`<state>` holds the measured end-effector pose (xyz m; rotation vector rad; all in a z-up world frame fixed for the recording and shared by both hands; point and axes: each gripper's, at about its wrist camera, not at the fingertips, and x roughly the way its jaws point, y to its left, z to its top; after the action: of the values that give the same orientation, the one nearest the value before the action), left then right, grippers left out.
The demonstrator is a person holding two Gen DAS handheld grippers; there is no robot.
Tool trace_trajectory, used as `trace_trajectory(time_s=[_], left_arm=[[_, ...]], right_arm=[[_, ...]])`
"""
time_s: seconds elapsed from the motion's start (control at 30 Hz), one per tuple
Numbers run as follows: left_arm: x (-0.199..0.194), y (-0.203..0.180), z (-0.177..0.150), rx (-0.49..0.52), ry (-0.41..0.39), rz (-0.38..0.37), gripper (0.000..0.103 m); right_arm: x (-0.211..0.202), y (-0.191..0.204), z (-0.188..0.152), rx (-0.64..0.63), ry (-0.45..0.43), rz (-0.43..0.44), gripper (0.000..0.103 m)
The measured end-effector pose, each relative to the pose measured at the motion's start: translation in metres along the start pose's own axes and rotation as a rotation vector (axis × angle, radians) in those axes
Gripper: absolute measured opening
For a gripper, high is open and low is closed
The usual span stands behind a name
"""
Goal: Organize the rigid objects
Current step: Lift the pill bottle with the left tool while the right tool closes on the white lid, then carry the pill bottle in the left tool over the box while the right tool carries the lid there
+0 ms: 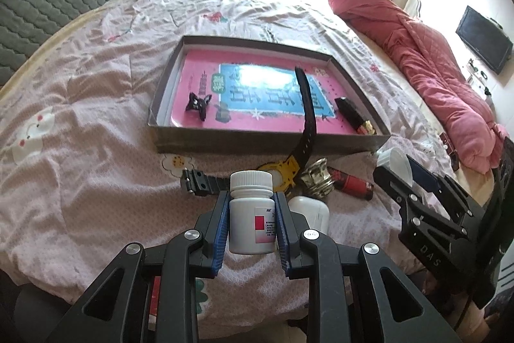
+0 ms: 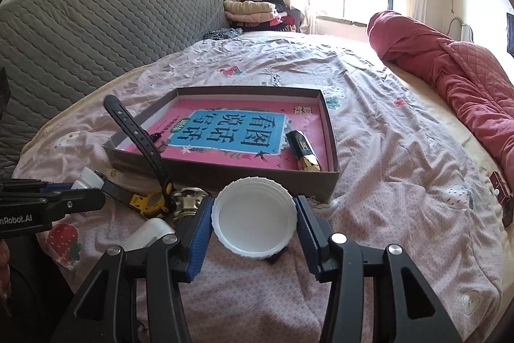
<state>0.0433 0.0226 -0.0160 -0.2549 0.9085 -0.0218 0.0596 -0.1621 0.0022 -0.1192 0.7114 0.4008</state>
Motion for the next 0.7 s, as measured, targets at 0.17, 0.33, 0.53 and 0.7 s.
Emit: trace_trajectory(time_s=[0.17,0.33,0.53,0.7], left_arm=[[-0.008,0.006,0.004,-0.018,-0.021,-0.004,0.027],[-0.014,0.008,0.006,-0.012,-0.039,0.005,0.027],[-0.021,0.007,0.010,0.004,-0.066,0.020,0.027],[-0.024,0.009,0.013,-0.004,-0.077,0.021,0.027]], right_arm=[[-0.009,0.004,0.002,-0.010,-0.019,-0.006,0.050],[-0.015,0.004,0.004,-0.005,-0.033,-0.014,0.050],[-0.021,0.002,0.007,0.007,-0.056,-0.020,0.050],[-0.027,0.004,0.011,0.010,-0.075,-0.021,0.050]])
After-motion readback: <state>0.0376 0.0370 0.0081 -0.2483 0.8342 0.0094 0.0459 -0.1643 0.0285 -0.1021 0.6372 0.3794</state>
